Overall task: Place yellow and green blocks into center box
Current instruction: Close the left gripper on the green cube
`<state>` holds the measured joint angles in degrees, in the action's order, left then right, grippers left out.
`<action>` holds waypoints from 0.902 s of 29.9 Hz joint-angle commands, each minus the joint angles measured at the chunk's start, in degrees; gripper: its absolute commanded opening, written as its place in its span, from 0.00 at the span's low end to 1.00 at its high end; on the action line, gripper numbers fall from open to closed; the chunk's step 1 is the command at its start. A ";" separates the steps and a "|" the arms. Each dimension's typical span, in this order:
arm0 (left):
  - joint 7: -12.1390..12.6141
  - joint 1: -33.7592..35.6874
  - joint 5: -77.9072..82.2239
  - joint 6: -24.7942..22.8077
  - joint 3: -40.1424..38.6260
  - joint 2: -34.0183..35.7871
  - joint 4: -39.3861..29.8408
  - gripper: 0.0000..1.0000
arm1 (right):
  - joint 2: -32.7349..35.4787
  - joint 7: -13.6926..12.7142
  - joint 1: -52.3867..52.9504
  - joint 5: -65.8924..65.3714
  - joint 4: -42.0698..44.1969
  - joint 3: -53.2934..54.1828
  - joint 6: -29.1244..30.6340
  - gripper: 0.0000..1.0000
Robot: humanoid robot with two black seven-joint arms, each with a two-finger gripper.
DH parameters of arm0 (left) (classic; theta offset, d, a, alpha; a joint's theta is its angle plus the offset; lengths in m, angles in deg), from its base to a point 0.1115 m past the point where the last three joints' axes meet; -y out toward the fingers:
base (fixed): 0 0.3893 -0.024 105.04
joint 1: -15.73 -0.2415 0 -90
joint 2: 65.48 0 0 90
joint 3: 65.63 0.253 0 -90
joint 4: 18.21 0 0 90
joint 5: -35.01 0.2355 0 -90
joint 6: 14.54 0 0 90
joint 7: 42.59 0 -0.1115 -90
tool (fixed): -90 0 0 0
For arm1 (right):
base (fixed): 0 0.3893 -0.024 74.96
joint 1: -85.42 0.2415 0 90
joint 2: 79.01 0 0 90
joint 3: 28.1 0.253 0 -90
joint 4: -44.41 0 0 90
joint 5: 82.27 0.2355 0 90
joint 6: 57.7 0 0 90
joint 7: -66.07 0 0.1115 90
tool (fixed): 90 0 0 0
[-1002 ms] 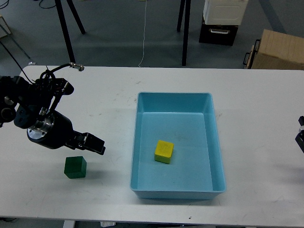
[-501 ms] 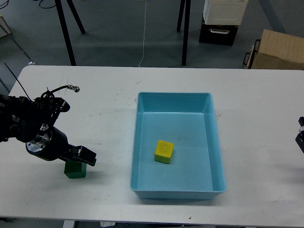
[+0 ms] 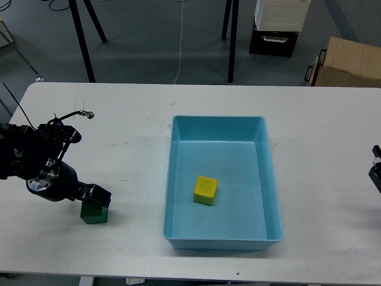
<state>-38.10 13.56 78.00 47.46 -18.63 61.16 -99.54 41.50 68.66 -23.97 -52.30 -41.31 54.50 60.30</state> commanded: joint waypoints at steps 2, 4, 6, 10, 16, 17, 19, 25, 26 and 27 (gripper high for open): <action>-0.10 -3.00 0.26 0.00 -1.56 -0.08 0.46 1.00 | -0.01 -0.04 -0.04 -0.09 0.03 0.02 0.00 1.00; -0.36 -4.15 1.22 0.00 -2.01 -0.08 1.69 1.00 | -0.01 -0.04 -0.04 -0.09 0.03 0.02 0.00 1.00; -0.62 -4.94 2.62 0.00 -2.10 0.01 2.05 1.00 | -0.01 -0.04 -0.04 -0.09 0.03 0.02 0.00 1.00; -1.76 -5.38 3.95 0.00 -2.45 0.10 1.87 0.90 | -0.01 -0.04 -0.04 -0.09 0.03 0.02 0.00 1.00; -1.68 -5.03 4.04 0.00 -2.45 0.27 1.78 0.46 | -0.01 -0.04 -0.04 -0.09 0.03 0.02 0.00 1.00; -1.59 -5.03 4.04 0.00 -2.45 0.27 1.78 0.44 | -0.01 -0.04 -0.04 -0.09 0.03 0.02 0.00 1.00; -1.59 -4.86 4.04 0.05 -2.36 0.36 1.78 0.32 | -0.01 -0.04 -0.04 -0.09 0.03 0.02 0.00 1.00; -0.98 -1.97 4.04 0.40 -4.55 0.97 1.17 0.00 | -0.01 -0.04 -0.13 -0.09 0.03 0.02 0.00 1.00; -1.15 -0.13 3.95 0.23 -5.86 1.32 1.00 0.00 | -0.01 -0.04 -0.13 -0.09 0.03 0.02 0.00 1.00; -1.33 1.72 3.51 0.00 -7.01 1.59 0.56 0.00 | -0.01 -0.04 -0.13 -0.09 0.03 0.02 0.00 1.00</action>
<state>-39.03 10.88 82.08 47.79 -22.55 62.09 -98.26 41.49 68.61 -24.09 -52.39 -41.28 54.52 60.30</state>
